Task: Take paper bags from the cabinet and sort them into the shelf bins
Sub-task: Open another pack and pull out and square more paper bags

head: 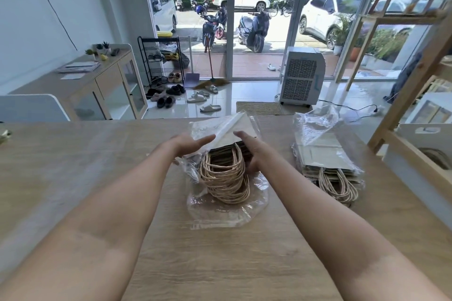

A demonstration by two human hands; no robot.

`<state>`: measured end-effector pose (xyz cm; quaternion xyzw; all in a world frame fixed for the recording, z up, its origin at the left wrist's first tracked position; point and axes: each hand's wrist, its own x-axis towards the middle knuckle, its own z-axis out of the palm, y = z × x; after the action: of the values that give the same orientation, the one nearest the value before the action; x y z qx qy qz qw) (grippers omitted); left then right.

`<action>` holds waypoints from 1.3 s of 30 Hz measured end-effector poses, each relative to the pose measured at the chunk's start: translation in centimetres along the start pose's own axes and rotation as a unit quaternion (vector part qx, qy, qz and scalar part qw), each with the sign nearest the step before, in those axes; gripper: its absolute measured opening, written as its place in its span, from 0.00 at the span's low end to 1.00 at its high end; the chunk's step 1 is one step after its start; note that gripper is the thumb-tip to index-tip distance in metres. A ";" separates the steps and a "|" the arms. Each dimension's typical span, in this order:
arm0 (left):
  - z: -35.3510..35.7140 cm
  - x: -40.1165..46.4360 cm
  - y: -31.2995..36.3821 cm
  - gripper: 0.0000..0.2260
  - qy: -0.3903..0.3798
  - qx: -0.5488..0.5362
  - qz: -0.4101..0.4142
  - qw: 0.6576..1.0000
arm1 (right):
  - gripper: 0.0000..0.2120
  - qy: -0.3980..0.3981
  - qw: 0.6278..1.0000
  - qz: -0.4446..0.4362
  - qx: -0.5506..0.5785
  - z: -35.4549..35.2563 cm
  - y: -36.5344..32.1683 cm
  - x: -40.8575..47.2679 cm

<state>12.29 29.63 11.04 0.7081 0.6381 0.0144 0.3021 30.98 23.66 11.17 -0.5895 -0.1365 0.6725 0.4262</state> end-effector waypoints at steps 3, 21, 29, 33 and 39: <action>-0.2 0.1 0.0 0.52 -0.002 -0.013 -0.001 1.000 | 0.38 0.074 0.997 -0.019 -0.008 1.1 0.4 0.5; -0.3 -0.6 0.5 0.38 0.019 0.004 -0.005 1.000 | 0.09 0.038 0.999 -0.031 -0.016 1.5 1.2 0.0; -0.3 -1.0 0.4 0.34 0.027 -0.030 0.001 0.999 | 0.14 0.088 0.988 -0.129 -0.003 0.7 2.1 -2.3; 0.0 -1.0 0.7 0.33 0.036 -0.011 0.003 0.999 | 0.13 0.116 0.980 -0.161 -0.019 -1.7 2.6 -3.9; 1.0 -1.7 2.4 0.32 0.099 0.116 -0.013 0.988 | 0.11 0.131 0.958 -0.236 -0.101 -6.8 2.8 -8.6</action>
<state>14.55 27.69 11.89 0.7248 0.6717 0.0064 0.1532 35.53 13.52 13.25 -0.6635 -0.2819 0.4528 0.5247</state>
